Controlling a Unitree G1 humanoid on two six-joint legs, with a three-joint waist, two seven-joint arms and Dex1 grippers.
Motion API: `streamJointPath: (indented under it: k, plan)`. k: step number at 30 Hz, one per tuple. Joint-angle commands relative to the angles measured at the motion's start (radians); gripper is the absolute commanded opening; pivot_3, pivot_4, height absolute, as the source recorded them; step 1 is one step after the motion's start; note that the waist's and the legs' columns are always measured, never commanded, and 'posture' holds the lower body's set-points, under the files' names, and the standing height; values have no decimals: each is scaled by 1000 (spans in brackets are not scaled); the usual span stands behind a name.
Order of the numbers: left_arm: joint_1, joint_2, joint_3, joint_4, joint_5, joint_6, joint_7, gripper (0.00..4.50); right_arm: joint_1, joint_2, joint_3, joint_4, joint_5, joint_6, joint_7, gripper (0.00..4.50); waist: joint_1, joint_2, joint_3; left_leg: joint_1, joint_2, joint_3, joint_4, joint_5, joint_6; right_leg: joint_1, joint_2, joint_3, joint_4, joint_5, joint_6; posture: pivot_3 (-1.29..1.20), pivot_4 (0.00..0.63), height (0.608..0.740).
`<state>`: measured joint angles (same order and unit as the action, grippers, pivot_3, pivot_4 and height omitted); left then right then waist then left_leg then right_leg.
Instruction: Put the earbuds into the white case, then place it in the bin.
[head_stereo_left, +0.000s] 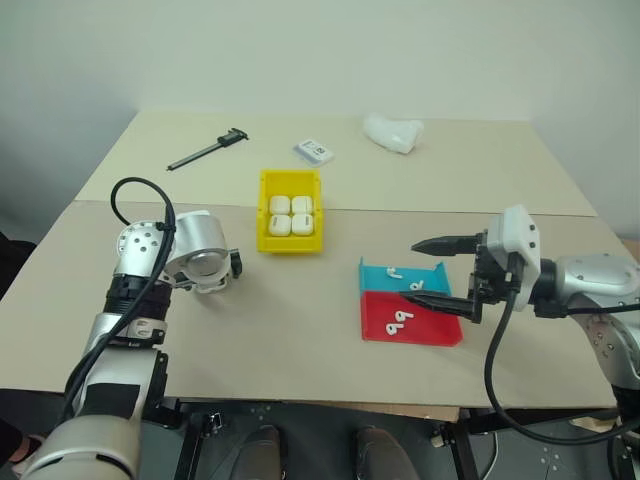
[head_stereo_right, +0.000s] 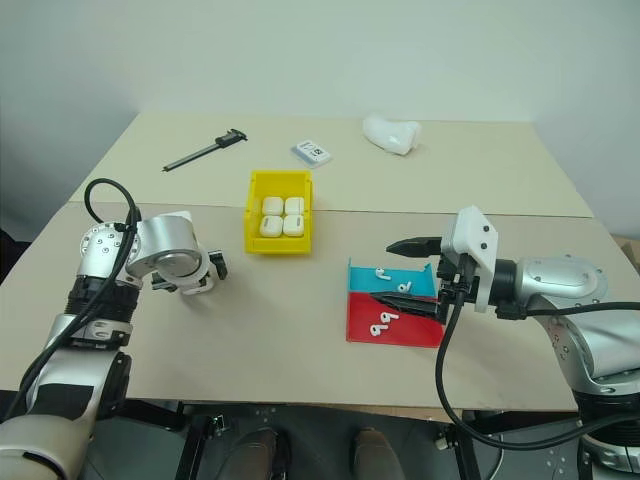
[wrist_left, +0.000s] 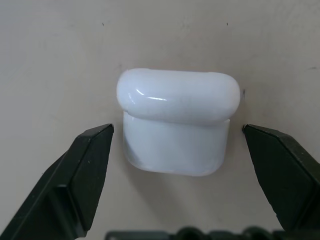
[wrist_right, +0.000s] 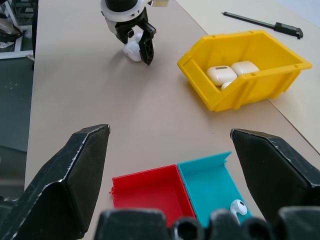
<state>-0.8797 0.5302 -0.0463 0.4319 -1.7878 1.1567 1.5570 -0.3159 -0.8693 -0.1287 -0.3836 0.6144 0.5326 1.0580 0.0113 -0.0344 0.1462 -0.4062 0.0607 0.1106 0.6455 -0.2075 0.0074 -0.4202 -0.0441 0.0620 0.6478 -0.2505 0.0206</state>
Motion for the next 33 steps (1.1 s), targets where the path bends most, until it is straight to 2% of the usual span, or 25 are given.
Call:
streamJointPath:
  k: [1, 8, 9, 14, 19, 22, 25, 28, 31, 33]
  plan:
    - [-30, -7, 34, 16, 47, 30, -13, 4500, -2, 2, -29, -33, 27, 3, -10, 4457, 0, 0, 0, 0, 0, 0, 0, 0, 0, 0, 0, 0, 0, 0, 0, 0, 150, 740]
    - [-26, -34, 80, 24, 93, 86, -24, 4500, 1, 2, -32, -37, 30, 4, -10, 4457, 0, 0, 0, 0, 0, 0, 0, 0, 0, 0, 0, 0, 0, 0, 0, 0, 150, 740]
    - [-27, -36, 85, 23, 99, 96, -29, 4115, 1, 2, -32, -37, 31, 4, -11, 4500, 0, 0, 0, 0, 0, 0, 0, 0, 0, 0, 0, 0, 0, 0, 0, 0, 150, 740]
    - [-21, -48, 117, 16, 125, 116, -24, 2777, 0, 1, -30, -36, 33, 3, -13, 4500, -3, 0, 0, 0, 0, -1, -1, 0, 0, 0, 0, 0, 0, 0, 0, 0, 150, 740]
    - [-3, -41, 143, -1, 133, 143, -20, 2775, -3, -3, -28, -34, 38, 2, -17, 4500, -4, 0, 0, 0, 0, -1, -1, 2, -4, -1, 0, 0, 0, 0, 0, 0, 150, 740]
    - [31, -10, 143, -95, 155, 173, -57, 2775, 3, -7, -34, -33, 39, 1, -17, 4500, -7, 0, 0, 0, 0, -1, -1, 2, -4, -1, 0, 0, 0, 0, 0, 0, 150, 740]
    - [80, 78, 123, -332, 255, 206, -260, 2775, 11, -11, -42, -34, 37, -2, -18, 4500, -14, -1, 0, -1, 0, -1, -2, 3, -5, -2, 0, 1, 0, 0, 0, 0, 150, 740]
    - [141, 171, 168, -507, 344, 158, -513, 2775, 17, -10, -48, -38, 37, -2, -25, 4500, -13, -1, 0, -2, 0, 1, -2, 5, -9, -3, 0, 0, 0, 0, 0, 0, 150, 740]
    - [216, 314, 119, -660, 535, 58, -885, 2775, 26, -8, -51, -44, 36, -5, -28, 4500, -13, 0, 0, -1, 0, 2, -3, 5, -9, -2, 0, 0, 0, 0, 0, 0, 150, 740]
    - [248, 424, 70, -698, 645, -8, -1161, 2775, 31, -5, -52, -51, 36, -7, -33, 4500, -12, 0, 0, 0, 0, 3, -3, 5, -9, -2, 0, 0, 0, 0, 0, 0, 150, 740]
